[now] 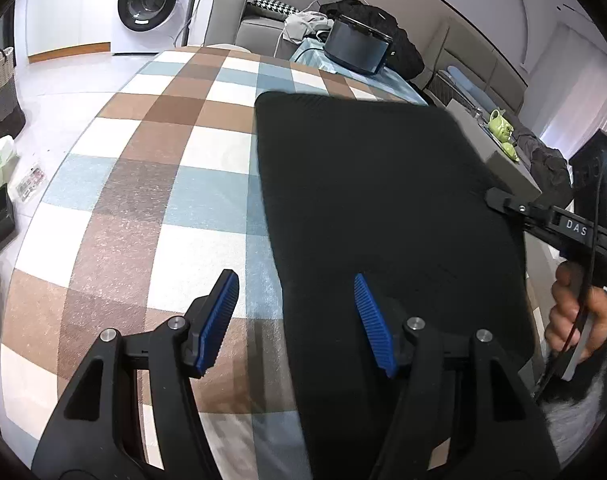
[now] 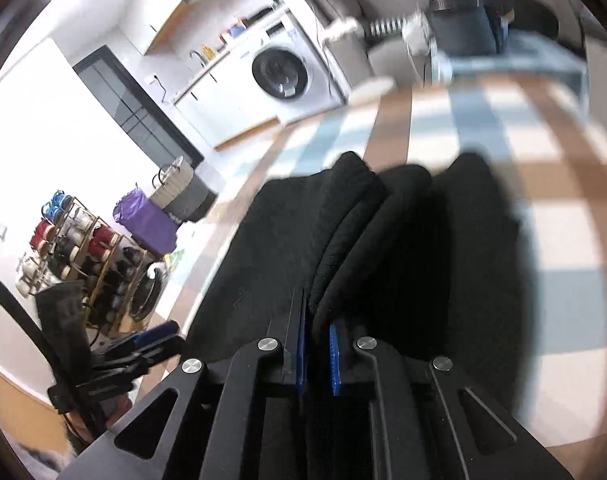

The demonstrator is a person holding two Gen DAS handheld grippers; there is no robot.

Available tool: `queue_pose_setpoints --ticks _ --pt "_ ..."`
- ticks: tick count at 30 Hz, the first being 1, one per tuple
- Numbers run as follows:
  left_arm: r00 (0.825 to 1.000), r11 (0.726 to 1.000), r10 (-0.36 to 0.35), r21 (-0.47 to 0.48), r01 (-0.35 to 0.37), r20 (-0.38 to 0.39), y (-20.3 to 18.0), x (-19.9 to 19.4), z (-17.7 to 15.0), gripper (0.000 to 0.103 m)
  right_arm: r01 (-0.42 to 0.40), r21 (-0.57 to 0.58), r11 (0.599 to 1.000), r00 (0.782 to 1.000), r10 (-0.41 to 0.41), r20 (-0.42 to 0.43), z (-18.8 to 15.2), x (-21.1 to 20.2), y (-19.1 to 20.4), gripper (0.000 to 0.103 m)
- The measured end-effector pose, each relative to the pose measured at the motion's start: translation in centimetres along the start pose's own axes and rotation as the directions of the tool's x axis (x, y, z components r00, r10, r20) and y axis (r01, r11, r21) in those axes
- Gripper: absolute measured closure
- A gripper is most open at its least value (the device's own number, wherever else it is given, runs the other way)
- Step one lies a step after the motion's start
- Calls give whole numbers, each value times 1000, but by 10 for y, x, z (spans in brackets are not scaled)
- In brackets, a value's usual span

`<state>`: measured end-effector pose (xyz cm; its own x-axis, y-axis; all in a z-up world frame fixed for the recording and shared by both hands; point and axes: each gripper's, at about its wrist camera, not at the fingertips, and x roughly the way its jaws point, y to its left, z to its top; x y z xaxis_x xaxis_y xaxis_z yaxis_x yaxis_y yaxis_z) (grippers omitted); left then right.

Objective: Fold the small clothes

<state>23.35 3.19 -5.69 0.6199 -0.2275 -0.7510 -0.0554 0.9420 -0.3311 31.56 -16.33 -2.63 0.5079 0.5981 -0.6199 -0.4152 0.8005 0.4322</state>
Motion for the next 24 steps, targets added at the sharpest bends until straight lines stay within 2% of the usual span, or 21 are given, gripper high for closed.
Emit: queue_pose_setpoints --ticks 3,6,11,17,20,23,24 --pt "1000 1000 -9 -1 9 -15 -3 7 -1 46 67 50 996 996 -64 -58 -7 8 -28 94" --pt "999 1000 -12 14 12 -35 -9 14 -2 46 63 154 986 990 -42 -137 -19 22 -61 92" --pt "998 999 -10 35 12 -61 -15 24 -6 46 5 178 984 991 19 -130 -36 8 -69 81" --pt "997 999 -18 41 21 -80 -18 30 -9 46 -90 249 964 985 124 -123 -76 -22 -66 79" --pt "996 999 -28 42 32 -87 -20 32 -9 46 -160 208 965 979 182 -91 -101 -47 -55 74" --pt "995 998 -30 53 35 -93 -23 34 -9 46 -110 196 974 987 131 -94 -117 -52 -52 74" --pt "995 998 -24 61 30 -93 -25 34 -9 46 -105 204 973 988 127 -94 -119 -52 -52 79"
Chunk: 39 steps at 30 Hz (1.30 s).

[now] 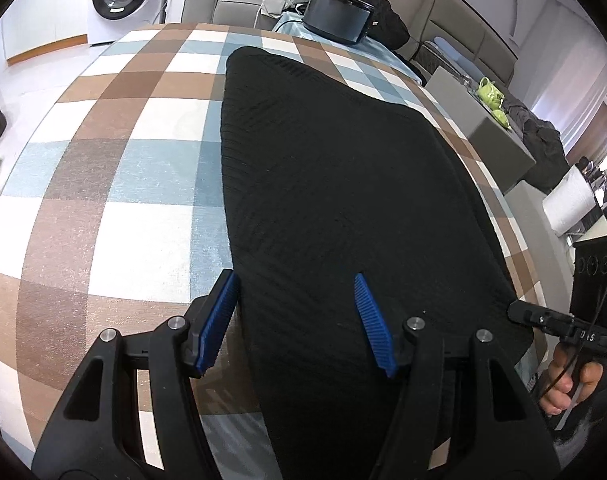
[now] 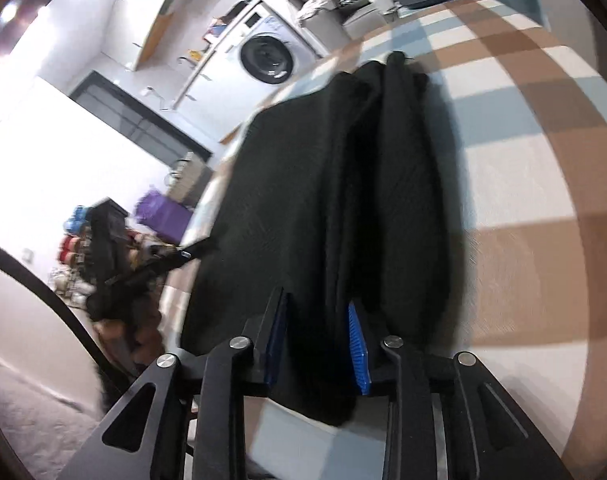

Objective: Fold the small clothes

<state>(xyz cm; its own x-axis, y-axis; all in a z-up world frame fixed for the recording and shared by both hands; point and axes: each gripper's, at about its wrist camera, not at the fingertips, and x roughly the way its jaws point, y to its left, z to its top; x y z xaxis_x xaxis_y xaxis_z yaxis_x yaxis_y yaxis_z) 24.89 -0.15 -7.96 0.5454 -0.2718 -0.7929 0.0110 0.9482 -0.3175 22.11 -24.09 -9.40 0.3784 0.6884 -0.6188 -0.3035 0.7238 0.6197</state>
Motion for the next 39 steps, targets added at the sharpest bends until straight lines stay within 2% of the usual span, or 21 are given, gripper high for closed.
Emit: queue_pose_setpoints --ticks 1,4,5,6,7,8,11,13,18,20,23,25,27,30,33,35,37,39 --pt "1000 1000 4 6 -4 1 -2 -1 0 46 6 0 1000 1000 -6 6 1 -1 2 88" --pt "1000 1000 3 9 -3 6 -3 -5 -3 46 -44 -86 995 997 49 57 -2 -18 23 90" --pt "1000 1000 2 5 -2 8 -2 -6 -4 46 -35 -87 996 998 40 50 1 -17 24 90" --pt "1000 1000 -2 -2 2 9 -1 -7 -5 46 11 -74 997 1000 -9 23 3 -11 20 89" --pt "1000 1000 -4 -4 4 8 0 -8 -6 46 54 -56 997 998 -55 -23 3 -4 15 88" --pt "1000 1000 -2 -6 2 6 1 -8 -7 46 54 -42 998 997 -56 -45 3 1 9 87" --pt "1000 1000 3 -9 -3 7 4 -10 -10 46 23 -46 999 1000 -24 -18 9 -4 10 78" --pt "1000 1000 0 -13 0 4 5 -10 -10 46 27 -69 997 1000 -27 -7 19 0 13 61" --pt "1000 1000 8 -17 -8 5 6 -8 -10 46 70 -32 997 997 -70 -15 64 35 4 61" --pt "1000 1000 26 -10 -26 13 4 -10 -10 46 50 -22 998 999 -50 2 85 46 0 61" --pt "1000 1000 26 -11 -26 17 4 -11 -10 46 96 -53 994 995 -96 6 112 66 6 67" --pt "1000 1000 24 -16 -24 20 4 -12 -9 46 123 -73 990 992 -124 -16 122 78 9 91" --pt "999 1000 22 -21 -22 24 5 -14 -8 46 145 -121 982 989 -147 -7 128 80 21 93" --pt "999 1000 14 -27 -13 31 6 -18 -7 46 130 -228 965 988 -107 110 127 48 49 94" --pt "1000 1000 2 -27 -1 28 5 -16 -5 46 195 -231 953 974 -161 160 124 31 47 94" --pt "1000 1000 0 -20 0 16 3 -11 -6 46 234 -186 954 969 -212 127 122 39 27 94" --pt "1000 1000 -3 -11 3 5 -1 -8 -7 46 223 -122 967 974 -216 70 123 50 5 94" --pt "1000 1000 -5 1 5 0 -4 -8 -9 46 184 -67 981 983 -181 41 122 53 -9 92"
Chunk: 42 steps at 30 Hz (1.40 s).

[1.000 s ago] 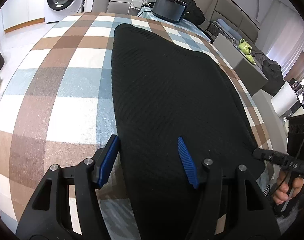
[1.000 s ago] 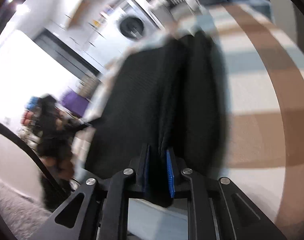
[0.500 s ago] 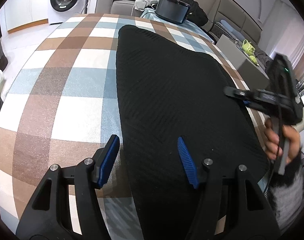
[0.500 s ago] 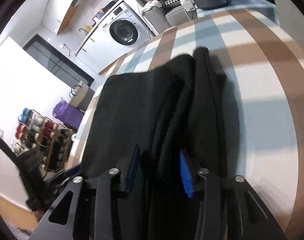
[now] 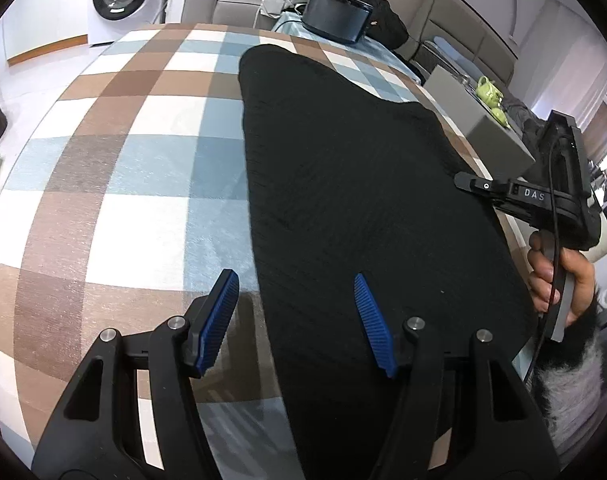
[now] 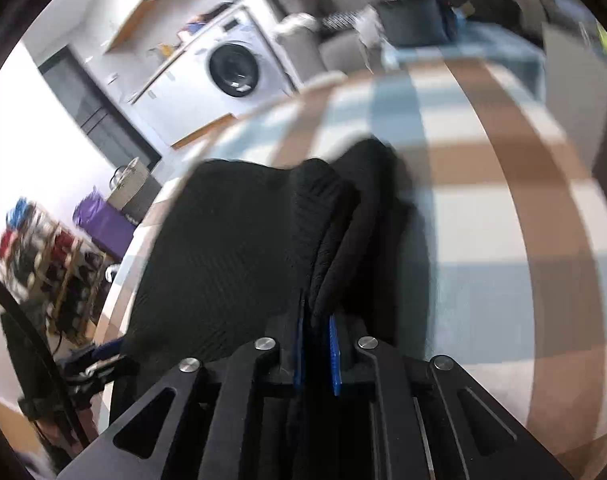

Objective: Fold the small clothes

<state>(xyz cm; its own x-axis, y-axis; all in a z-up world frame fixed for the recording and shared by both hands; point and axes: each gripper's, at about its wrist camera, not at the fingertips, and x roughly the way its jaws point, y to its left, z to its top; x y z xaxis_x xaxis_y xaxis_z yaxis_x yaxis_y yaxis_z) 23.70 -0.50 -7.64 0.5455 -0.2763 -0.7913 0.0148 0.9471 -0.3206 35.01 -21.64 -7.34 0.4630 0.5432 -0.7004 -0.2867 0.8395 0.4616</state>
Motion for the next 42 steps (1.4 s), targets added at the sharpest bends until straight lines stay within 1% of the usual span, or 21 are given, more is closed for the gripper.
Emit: queue_pose_setpoints --ticks 4,6,9,10,12,14,15,17,19,20,21,23,25,27,32,34,36,37,38,39,42 --pt "1000 1000 -4 -5 4 2 -1 -1 -3 46 -72 37 997 997 73 -14 -14 -14 -7 84" --pt "1000 1000 -4 -13 4 -1 1 -1 -4 46 -108 60 992 994 110 -31 -32 -23 -6 81" --pt "1000 1000 -8 -16 8 -8 2 2 -4 46 -165 99 981 984 171 -52 -74 -40 -5 80" --pt "1000 1000 -10 -14 10 -9 2 2 -4 46 -167 106 980 984 173 -47 -84 -44 -6 80" --pt "1000 1000 -14 -8 14 -11 1 5 -3 46 -150 119 982 988 154 -26 -102 -51 -6 80" --pt "1000 1000 -10 -5 10 -14 0 6 -2 46 -159 124 980 987 159 9 -111 -57 -4 88" --pt "1000 1000 -8 -2 8 -17 -1 6 -2 46 -161 100 982 987 159 32 -112 -63 1 91" --pt "1000 1000 -7 14 8 -15 -4 3 -4 46 -133 37 990 988 130 85 -113 -77 14 92" --pt "1000 1000 -9 17 10 -14 -5 -1 -7 46 -80 56 995 994 76 75 -112 -73 14 91" --pt "1000 1000 -12 17 12 -18 -5 -2 -9 46 -33 75 997 999 30 34 -114 -65 10 91" --pt "1000 1000 -10 16 10 -23 -5 -2 -12 46 -25 90 996 1000 24 13 -116 -62 7 87" --pt "999 1000 -9 17 9 -31 -5 -5 -16 46 -51 111 993 998 48 27 -120 -68 5 83" --pt "999 1000 -16 21 17 -38 -6 -8 -20 46 -27 101 995 999 23 35 -120 -75 7 73" --pt "999 999 -25 31 27 -46 -8 -10 -26 46 -26 99 995 999 22 40 -122 -78 8 64" --pt "998 998 -33 58 36 -52 -12 -11 -36 46 -34 89 995 999 33 8 -123 -76 6 63" --pt "998 997 -36 70 39 -50 -14 -13 -40 51 -21 68 997 1000 21 5 -125 -73 11 63" --pt "998 995 -35 95 39 -47 -16 -14 -44 71 -2 46 999 1000 2 -4 -128 -68 14 66" --pt "999 994 -31 107 35 -43 -17 -14 -45 74 7 38 999 1000 -7 -2 -129 -67 15 70" --pt "999 992 -27 121 31 -37 -17 -14 -46 80 5 32 999 1000 -5 4 -130 -67 17 73" --pt "999 991 -29 126 33 -35 -18 -14 -45 84 9 26 1000 1000 -9 3 -129 -66 18 76" --pt "1000 988 -8 152 12 -27 -21 -10 -39 86 21 29 999 1000 -21 -1 -124 -59 20 80"
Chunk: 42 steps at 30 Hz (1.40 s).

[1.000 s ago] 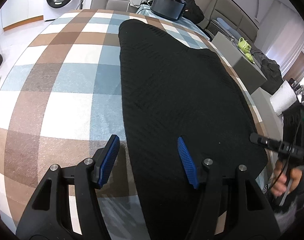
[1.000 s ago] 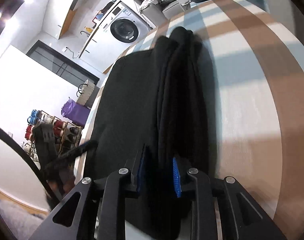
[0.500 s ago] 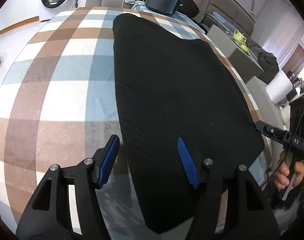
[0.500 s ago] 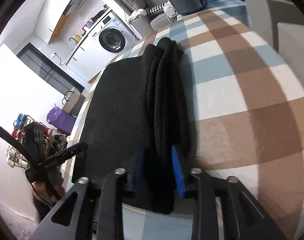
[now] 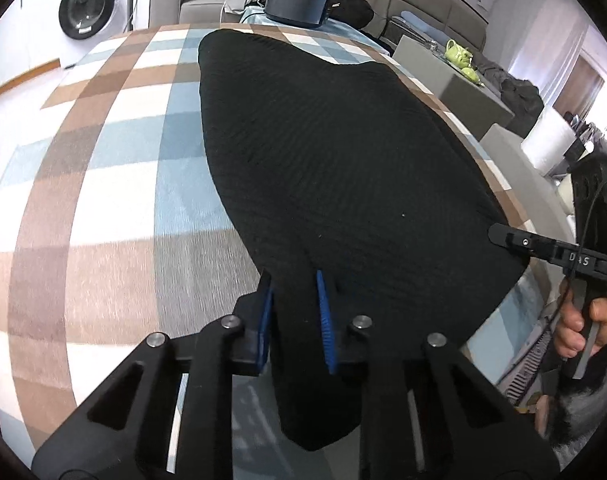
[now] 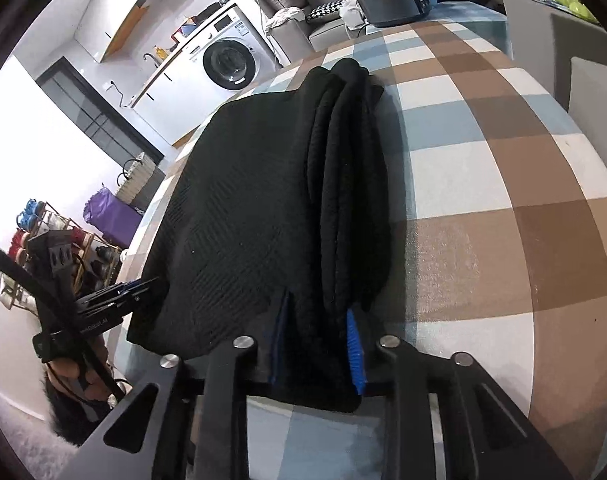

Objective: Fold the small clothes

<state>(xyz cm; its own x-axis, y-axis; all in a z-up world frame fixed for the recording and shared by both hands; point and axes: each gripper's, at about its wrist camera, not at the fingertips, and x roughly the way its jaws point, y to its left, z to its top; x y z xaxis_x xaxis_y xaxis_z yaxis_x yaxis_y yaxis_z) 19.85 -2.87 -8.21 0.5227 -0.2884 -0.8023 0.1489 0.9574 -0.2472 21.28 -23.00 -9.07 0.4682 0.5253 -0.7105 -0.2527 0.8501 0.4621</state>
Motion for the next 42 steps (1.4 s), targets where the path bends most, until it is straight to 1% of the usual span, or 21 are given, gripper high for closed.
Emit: queue_pose_setpoints --ticks 3,6,8,15,18,22,24,26,28,29,30,31,32,33,34,37,39,40,41,42 --pt "999 999 35 29 -35 13 1 5 10 86 -4 8 1000 1000 4 2 3 3 3 80" --pt "999 998 48 30 -49 22 8 13 26 86 9 27 1000 1000 -9 13 12 12 7 81" --pt "997 997 68 28 -69 32 15 20 40 86 30 27 999 999 -30 19 21 20 11 81" --pt "994 995 96 -5 -96 50 41 47 83 86 76 34 997 996 -77 35 63 51 19 80" --pt "993 995 102 -16 -101 54 47 53 92 86 92 35 995 994 -93 51 71 58 20 80" --pt "991 993 114 -12 -114 72 49 54 93 84 104 23 994 992 -105 70 67 55 22 79" --pt "986 990 143 -6 -143 82 44 52 89 76 108 8 994 990 -108 85 63 52 23 77" --pt "983 987 160 -2 -160 85 42 49 87 71 133 -28 991 987 -130 98 61 49 29 69" --pt "983 987 160 -7 -160 91 41 44 84 66 139 -47 989 986 -134 95 61 48 32 51" --pt "982 987 161 -10 -161 96 40 40 81 59 135 -53 989 987 -130 95 61 46 33 44" --pt "981 987 159 -12 -159 109 39 35 79 49 133 -57 990 987 -126 103 61 42 34 32" --pt "980 987 158 -14 -158 122 38 29 76 43 127 -66 990 986 -119 117 60 37 35 21" --pt "975 986 164 -21 -163 147 37 22 72 31 121 -83 989 984 -108 143 59 30 36 15" --pt "972 986 168 -26 -166 166 36 16 69 22 123 -99 987 980 -106 168 58 24 38 8" --pt "968 985 170 -29 -167 187 35 9 65 19 130 -114 985 976 -106 190 57 18 40 1" --pt "953 987 161 -27 -159 256 33 -12 53 14 131 -173 976 964 -85 252 50 -1 46 0" --pt "937 985 169 -23 -170 306 32 -27 43 1 116 -184 976 958 -61 281 46 -9 48 0" --pt "926 984 172 -22 -175 335 31 -34 38 1 111 -185 976 953 -51 298 43 -14 48 0" --pt "911 984 173 -19 -179 375 30 -43 31 1 101 -186 977 946 -36 321 38 -19 48 0" --pt "900 983 176 -18 -185 399 29 -51 27 1 96 -190 977 941 -27 336 35 -23 48 0"
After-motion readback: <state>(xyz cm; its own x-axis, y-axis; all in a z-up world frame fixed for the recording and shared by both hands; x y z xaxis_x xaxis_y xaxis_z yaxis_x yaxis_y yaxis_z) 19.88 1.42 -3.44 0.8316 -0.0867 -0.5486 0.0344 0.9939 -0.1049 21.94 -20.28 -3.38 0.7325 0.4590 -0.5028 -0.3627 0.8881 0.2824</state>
